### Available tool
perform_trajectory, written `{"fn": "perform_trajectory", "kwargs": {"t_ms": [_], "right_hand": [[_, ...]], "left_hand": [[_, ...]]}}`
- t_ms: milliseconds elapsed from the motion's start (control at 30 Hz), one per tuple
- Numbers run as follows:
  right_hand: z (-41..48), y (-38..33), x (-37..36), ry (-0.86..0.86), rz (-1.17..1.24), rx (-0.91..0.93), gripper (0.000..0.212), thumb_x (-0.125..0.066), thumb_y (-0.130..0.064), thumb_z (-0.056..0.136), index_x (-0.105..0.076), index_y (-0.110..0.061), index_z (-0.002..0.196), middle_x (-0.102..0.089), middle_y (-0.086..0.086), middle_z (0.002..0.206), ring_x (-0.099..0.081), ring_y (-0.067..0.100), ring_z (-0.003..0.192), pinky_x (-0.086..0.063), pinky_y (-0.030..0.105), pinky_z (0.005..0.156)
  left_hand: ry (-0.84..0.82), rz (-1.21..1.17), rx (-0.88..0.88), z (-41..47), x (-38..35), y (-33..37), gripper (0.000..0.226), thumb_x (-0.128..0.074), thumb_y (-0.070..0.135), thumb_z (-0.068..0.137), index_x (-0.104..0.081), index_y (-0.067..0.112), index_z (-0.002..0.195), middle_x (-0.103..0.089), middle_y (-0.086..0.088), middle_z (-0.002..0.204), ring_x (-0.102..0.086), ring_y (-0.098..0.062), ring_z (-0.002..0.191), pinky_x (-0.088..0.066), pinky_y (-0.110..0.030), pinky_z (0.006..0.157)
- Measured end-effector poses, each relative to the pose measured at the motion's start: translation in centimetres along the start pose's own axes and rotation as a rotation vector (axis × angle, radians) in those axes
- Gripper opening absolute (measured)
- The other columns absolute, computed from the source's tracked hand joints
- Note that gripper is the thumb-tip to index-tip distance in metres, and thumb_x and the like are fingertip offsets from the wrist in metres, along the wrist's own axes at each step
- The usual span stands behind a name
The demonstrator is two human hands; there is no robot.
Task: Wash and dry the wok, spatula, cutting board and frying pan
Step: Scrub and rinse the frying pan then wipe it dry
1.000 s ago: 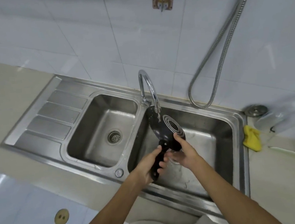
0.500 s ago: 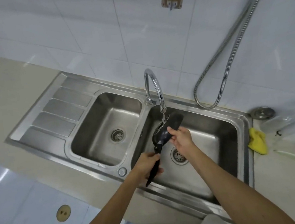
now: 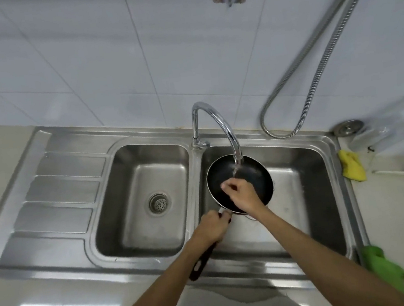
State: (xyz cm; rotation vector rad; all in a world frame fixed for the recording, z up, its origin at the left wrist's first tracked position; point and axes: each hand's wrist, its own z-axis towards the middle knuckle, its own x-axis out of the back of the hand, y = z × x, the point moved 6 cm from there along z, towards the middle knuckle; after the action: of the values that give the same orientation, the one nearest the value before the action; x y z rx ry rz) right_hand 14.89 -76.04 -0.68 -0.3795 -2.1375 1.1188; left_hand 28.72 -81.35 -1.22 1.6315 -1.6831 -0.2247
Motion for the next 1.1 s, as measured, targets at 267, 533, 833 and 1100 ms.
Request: {"fn": "perform_trajectory", "kwargs": {"t_ms": [267,533,833,1100], "right_hand": [[2.6,-2.1,-0.7,-0.074,-1.043,0.299,0.052,-0.043,-0.038,0.102,-0.043,-0.007,0.143,-0.043,0.017,0.146,-0.041,0.036,0.134,-0.035,0.047,0.111],[2.3,0.8,-2.0,-0.462,-1.16,0.472,0.067,-0.018,-0.054,0.105,0.006,-0.024,0.161,0.016,-0.006,0.167,0.013,0.018,0.154,0.009,0.046,0.123],[1.7,2.9,0.1,-0.369,-1.133,0.341,0.075,-0.017,-0.057,0.104,0.008,-0.014,0.16,0.02,0.002,0.165,0.015,0.022,0.154,0.007,0.046,0.125],[4.8,-1.2,3.5,0.059,-0.431,0.19,0.023,-0.061,-0.024,0.096,-0.073,-0.01,0.109,-0.076,0.011,0.099,-0.07,0.03,0.092,-0.056,0.043,0.086]], "left_hand": [[-0.042,0.06,-0.076,-0.4,1.5,-2.7,0.057,-0.04,0.062,0.099,-0.054,0.015,0.071,-0.058,0.002,0.066,-0.054,-0.009,0.058,-0.038,-0.022,0.053],[0.002,0.182,-0.145,0.2,3.7,-2.8,0.057,-0.041,0.067,0.095,-0.058,0.015,0.079,-0.064,-0.001,0.07,-0.062,-0.016,0.064,-0.045,-0.03,0.058],[-0.038,0.197,-0.113,0.6,3.0,-3.1,0.049,-0.044,0.062,0.097,-0.056,0.017,0.084,-0.062,0.0,0.075,-0.061,-0.018,0.069,-0.045,-0.032,0.062],[0.0,0.169,-0.046,-0.1,4.2,-5.4,0.049,-0.042,0.064,0.097,-0.053,0.019,0.079,-0.061,0.003,0.073,-0.058,-0.009,0.062,-0.038,-0.022,0.051]]}}
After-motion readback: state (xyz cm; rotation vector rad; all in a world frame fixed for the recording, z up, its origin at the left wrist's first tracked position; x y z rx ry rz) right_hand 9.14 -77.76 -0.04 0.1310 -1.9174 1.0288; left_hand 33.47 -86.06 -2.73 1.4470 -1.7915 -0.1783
